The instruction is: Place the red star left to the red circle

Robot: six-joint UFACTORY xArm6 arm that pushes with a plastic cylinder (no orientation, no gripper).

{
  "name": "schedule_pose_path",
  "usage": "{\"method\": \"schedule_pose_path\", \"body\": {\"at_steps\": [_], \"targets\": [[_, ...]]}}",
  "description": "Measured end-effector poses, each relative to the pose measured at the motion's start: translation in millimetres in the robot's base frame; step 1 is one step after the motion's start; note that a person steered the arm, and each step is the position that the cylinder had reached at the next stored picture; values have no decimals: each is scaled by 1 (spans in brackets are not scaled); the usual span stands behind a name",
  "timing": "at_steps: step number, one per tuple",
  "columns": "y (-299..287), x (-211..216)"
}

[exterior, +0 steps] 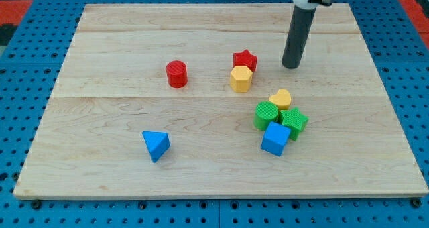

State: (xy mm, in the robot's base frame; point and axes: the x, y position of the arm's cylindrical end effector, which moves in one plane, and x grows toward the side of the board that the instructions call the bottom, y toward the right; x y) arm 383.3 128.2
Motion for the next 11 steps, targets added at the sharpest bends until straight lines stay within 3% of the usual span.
{"method": "schedule_pose_path", "body": {"at_steps": [1,3,4,5,6,8,10,11], "targets": [[-62,4],[-155,-38],[-128,-55],[-151,-83],[-224,-68],[-281,-30],[-258,-43],[-157,-52]]}}
